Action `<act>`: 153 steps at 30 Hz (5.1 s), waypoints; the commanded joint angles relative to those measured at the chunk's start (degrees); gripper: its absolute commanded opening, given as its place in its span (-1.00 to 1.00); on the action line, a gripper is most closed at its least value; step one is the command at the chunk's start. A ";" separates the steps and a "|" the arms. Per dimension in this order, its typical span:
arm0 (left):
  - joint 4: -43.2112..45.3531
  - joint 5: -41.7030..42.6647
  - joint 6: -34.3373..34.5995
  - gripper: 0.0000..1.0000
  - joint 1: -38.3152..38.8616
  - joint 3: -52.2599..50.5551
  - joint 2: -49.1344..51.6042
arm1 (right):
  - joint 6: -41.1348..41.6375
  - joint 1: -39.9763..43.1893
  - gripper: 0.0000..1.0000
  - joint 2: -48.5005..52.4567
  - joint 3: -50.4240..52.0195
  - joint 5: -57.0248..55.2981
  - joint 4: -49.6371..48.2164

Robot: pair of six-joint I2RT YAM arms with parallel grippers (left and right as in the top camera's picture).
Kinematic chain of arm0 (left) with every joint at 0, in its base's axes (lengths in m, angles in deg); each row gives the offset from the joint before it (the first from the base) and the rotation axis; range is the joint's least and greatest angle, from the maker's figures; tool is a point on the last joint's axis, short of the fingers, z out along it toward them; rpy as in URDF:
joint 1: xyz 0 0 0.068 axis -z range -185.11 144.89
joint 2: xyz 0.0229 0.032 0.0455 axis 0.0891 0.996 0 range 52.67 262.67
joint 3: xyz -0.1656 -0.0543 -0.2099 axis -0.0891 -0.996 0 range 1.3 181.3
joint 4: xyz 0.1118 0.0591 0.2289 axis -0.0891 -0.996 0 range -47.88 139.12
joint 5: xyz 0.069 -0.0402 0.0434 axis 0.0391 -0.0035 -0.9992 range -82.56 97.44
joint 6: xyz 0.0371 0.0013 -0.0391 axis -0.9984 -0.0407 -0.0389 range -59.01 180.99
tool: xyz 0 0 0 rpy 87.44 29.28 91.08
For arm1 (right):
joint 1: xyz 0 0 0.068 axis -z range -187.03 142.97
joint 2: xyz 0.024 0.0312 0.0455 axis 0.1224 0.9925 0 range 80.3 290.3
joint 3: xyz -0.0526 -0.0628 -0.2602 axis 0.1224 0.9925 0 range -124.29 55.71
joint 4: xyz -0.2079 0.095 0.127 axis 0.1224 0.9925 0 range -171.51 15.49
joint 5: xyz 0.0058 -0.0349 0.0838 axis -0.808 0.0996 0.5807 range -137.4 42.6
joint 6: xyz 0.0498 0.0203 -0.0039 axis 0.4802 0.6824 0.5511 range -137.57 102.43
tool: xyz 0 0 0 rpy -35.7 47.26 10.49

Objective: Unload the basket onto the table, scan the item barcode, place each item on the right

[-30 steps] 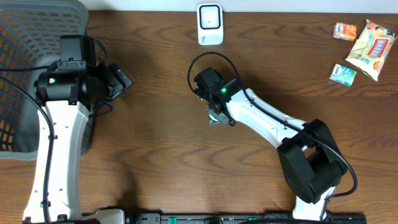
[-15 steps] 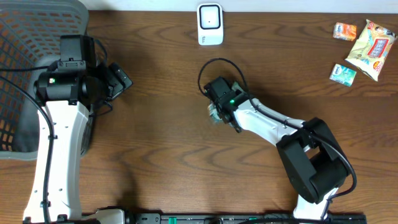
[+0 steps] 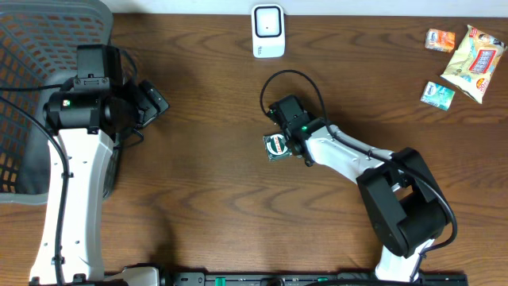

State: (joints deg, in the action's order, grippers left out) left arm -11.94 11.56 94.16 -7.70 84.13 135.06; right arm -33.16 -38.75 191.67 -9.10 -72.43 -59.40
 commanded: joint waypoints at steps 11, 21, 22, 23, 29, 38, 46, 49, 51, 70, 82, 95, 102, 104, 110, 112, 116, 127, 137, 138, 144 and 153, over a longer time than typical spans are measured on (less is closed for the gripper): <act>0.00 -0.74 0.07 0.96 -0.28 -0.07 0.04 | 4.48 5.11 -0.98 -0.70 2.12 17.75 0.76; 0.00 -0.74 0.07 0.95 -0.28 -0.07 0.04 | 7.06 13.94 -0.98 -5.75 -7.43 66.42 4.94; 0.02 -0.74 0.07 0.95 -0.28 -0.07 0.04 | 7.06 15.04 -0.98 -5.75 -7.43 71.47 4.00; 0.02 -0.74 0.07 0.96 -0.28 -0.07 0.04 | 7.04 16.28 -0.97 -5.68 -7.39 76.50 3.37; 0.00 -0.74 0.04 0.96 -0.28 -0.07 0.04 | 7.02 21.33 -0.97 -3.85 -3.80 86.18 4.20; 0.00 -0.72 0.07 0.96 -0.28 -0.07 0.02 | 10.84 26.73 -0.95 -2.47 2.12 89.57 2.05; 0.00 -0.74 0.07 0.95 -0.28 -0.07 0.04 | 17.16 31.43 -0.85 -2.47 5.60 80.87 1.84; 0.00 -0.74 0.07 0.96 -0.28 -0.07 0.04 | 17.27 31.67 -0.82 -2.47 7.39 78.71 1.84; 0.00 -0.74 0.07 0.96 -0.28 -0.07 0.04 | 17.29 31.76 -0.72 -2.47 8.04 76.22 1.88; 0.00 -0.74 0.07 0.96 -0.28 -0.07 0.04 | 21.11 33.48 0.26 -3.61 -7.28 51.76 18.05; 0.02 -0.74 0.07 0.95 -0.28 -0.07 0.04 | 21.88 31.63 0.12 -3.56 -7.10 57.88 24.02; 0.00 -0.74 0.07 0.96 -0.28 -0.07 0.04 | 36.81 25.00 0.11 -3.34 1.16 43.04 16.46; 0.00 -0.74 0.07 0.95 -0.28 -0.07 0.02 | 38.29 23.47 -0.95 -3.37 3.89 43.23 11.43; 0.00 -0.74 0.04 0.96 -0.28 -0.07 0.04 | 38.29 23.47 -0.98 -3.37 2.78 46.77 10.91; 0.02 -0.74 0.07 0.96 -0.28 -0.07 0.04 | 38.34 23.47 -0.98 -3.37 -5.25 52.48 10.19; 0.02 -0.74 0.07 0.96 -0.28 -0.07 0.04 | 39.50 23.34 -0.98 -3.37 -9.49 52.61 9.97; 0.00 -0.74 0.07 0.96 -0.28 -0.07 0.04 | 42.82 22.58 -0.98 -3.34 -17.92 52.28 6.84; 0.02 -0.74 0.07 0.96 -0.28 -0.07 0.02 | 51.01 18.01 -0.98 7.78 -40.74 54.01 -1.97; 0.00 -0.74 0.07 0.96 -0.28 -0.07 0.04 | 58.97 17.09 -0.98 31.54 -67.43 57.59 -3.56; 0.00 -0.72 0.04 0.96 -0.28 -0.07 0.04 | 59.89 17.09 -0.98 33.24 -68.72 58.36 -3.93; 0.02 -0.74 0.04 0.96 -0.28 -0.07 0.04 | 60.11 17.11 -0.98 39.52 -70.64 60.08 -5.03; 0.02 -0.74 0.07 0.95 -0.28 -0.07 0.02 | 54.82 18.67 -0.98 38.34 -71.36 60.63 -4.28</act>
State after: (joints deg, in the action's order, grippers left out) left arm -11.94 11.56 94.16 -7.70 84.13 135.06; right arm 24.72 -21.16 232.50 -78.37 -13.38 -63.62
